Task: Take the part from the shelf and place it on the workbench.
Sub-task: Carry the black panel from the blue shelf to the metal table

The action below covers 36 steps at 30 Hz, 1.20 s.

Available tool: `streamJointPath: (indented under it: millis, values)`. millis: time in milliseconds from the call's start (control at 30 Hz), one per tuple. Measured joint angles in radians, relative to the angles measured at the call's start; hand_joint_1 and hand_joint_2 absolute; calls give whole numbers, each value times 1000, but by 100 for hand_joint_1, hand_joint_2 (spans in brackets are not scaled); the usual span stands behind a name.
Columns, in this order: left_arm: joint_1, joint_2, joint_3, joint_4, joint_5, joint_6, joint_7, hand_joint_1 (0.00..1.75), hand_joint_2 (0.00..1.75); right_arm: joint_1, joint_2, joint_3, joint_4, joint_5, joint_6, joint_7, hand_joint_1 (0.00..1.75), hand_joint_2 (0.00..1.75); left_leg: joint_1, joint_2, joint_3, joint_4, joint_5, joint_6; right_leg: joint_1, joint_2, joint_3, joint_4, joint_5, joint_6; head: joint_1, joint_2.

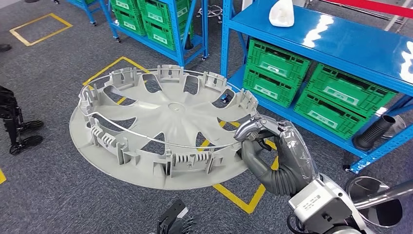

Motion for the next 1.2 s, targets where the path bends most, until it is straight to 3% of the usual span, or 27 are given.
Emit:
streamJointPath:
  millis: [67, 100, 167, 233, 300, 367, 433, 500, 533, 567, 600, 633, 667, 733, 800, 867, 900, 967, 1000, 1067, 1100, 1133, 1200]
  values:
    - [-3, 0, 0, -1, -1, -1, 0, 0, 175, 3, 0, 1, 0, 0, -1, 4, 175, 175, 3, 18, -43, 96, -30, -6, 0, -29, 1, 2, -3, -2, -2, 0]
    - [-3, 1, 0, -1, -2, -2, 1, 0, 175, 6, 0, 2, 0, 0, -2, 7, 175, 175, 5, 21, -43, 99, -21, -7, 1, -42, 2, 3, -5, -2, -3, 0]
    - [-2, 3, 0, -1, -2, -3, 1, 0, 175, 9, 0, 3, 0, 0, -3, 11, 175, 175, 5, 36, 12, 1, 38, -4, 1, -65, 6, 5, -10, 2, -6, 0]
    - [-3, 7, 0, -2, -2, -4, 1, 0, 175, 10, 1, 3, -2, 0, -4, 13, 175, 175, -6, 77, 75, -113, 73, 8, 5, -84, 12, 6, -16, 10, -8, 0]
    - [-1, 9, 0, -2, -1, -5, 1, 0, 175, 11, 1, 3, -5, 0, -6, 14, 175, 175, -16, 95, 91, -150, 73, 24, 11, -102, 16, 5, -19, 20, -6, 0]
    - [4, 10, 0, -2, -1, -5, 1, 0, 175, 11, 1, 3, -7, -1, -6, 14, 175, 175, -15, 75, 90, -156, 76, 38, 10, -112, 21, 3, -24, 31, -3, 0]
    - [6, 12, 0, -3, 1, -4, 1, 0, 175, 10, 2, 2, -8, -5, -6, 14, 175, 175, -10, 55, 92, -162, 80, 50, 7, -76, 10, 37, -55, 39, 1, 0]
    - [6, 12, 0, -4, 5, -1, 1, 0, 175, 10, 2, 1, -8, -10, -6, 14, 175, 175, -7, 35, 93, -164, 82, 58, 5, -27, -42, 148, -116, 40, 10, 0]
    - [6, 12, 0, -4, 6, 0, 1, 0, 175, 11, 2, 1, -8, -11, -6, 14, 175, 175, -8, 24, 93, -164, 82, 60, 6, -17, -75, 215, -141, 39, 14, 0]
    - [7, 12, 0, -4, 6, 1, 1, 0, 175, 12, 1, 1, -8, -12, -6, 14, 175, 175, -9, 11, 93, -163, 82, 61, 6, -12, -100, 263, -151, 38, 16, 0]
    - [8, 12, 0, -4, 7, 2, 1, 0, 175, 12, 1, 2, -8, -12, -5, 15, 175, 175, -10, -2, 93, -161, 81, 61, 7, -11, -112, 278, -141, 37, 16, 0]
    - [8, 11, 0, -4, 7, 3, 1, 0, 175, 12, 1, 2, -7, -12, -3, 15, 175, 175, -10, -16, 93, -159, 81, 60, 7, -8, -106, 256, -113, 35, 17, 0]
    - [8, 11, 0, -5, 8, 4, 0, 0, 175, 11, 1, 2, -7, -12, -2, 16, 175, 175, -9, -30, 93, -156, 80, 59, 7, 1, -85, 200, -72, 32, 18, 0]
    - [7, 9, 0, -6, 10, 6, -1, 0, 175, 9, 1, 2, -7, -12, 2, 16, 175, 175, -7, -57, 88, -148, 77, 52, 3, 45, -35, 81, -14, 26, 19, 0]
    - [6, 7, 1, -8, 14, 8, -3, 0, 175, 6, 1, 2, -6, -14, 5, 15, 175, 175, -2, -80, 77, -144, 80, 40, 4, 74, -15, 28, -5, 22, 18, 0]
    - [10, 8, 0, -9, 17, 8, -4, 0, 175, 2, 2, 3, -6, -15, 6, 15, 175, 175, 3, -100, 69, -146, 84, 26, 5, 57, -11, 19, -6, 15, 17, 0]
    - [12, 8, 0, -9, 18, 8, -4, 0, 175, 1, 3, 3, -6, -15, 6, 15, 175, 175, 2, -91, 67, -143, 81, 20, 4, 46, -7, 13, -4, 10, 16, 0]
    - [12, 8, 0, -11, 19, 8, -5, 0, 175, 0, 4, 2, -6, -15, 5, 14, 175, 175, -2, -39, 41, -87, 46, 9, -1, 18, 4, 1, -1, 0, 6, 0]
    - [11, 8, 1, -12, 20, 8, -5, 0, 175, 0, 4, 1, -6, -15, 5, 14, 175, 175, -3, -8, 16, -30, 19, 4, 1, 3, 8, -1, -2, -3, 0, 0]
    - [9, 7, 1, -12, 20, 8, -5, 0, 175, -1, 4, 1, -6, -15, 4, 12, 175, 175, 3, 17, -41, 88, -25, -5, 2, -26, 13, 0, -6, -6, -4, 0]
    - [10, 7, 0, -12, 20, 8, -5, 0, 175, -1, 4, 1, -6, -15, 5, 12, 175, 175, 6, 20, -53, 112, -24, -7, 2, -40, 14, 1, -8, -6, -5, 0]
    - [10, 7, 0, -12, 20, 8, -5, 0, 175, -1, 4, 2, -6, -15, 5, 12, 175, 175, 8, 23, -46, 98, -5, -8, 2, -52, 16, 1, -11, -5, -6, 0]
    - [9, 8, 1, -12, 20, 10, -5, 0, 175, -1, 4, 2, -6, -16, 5, 12, 175, 175, 7, 50, 15, -20, 59, -4, 3, -75, 22, 2, -17, 1, -8, 0]
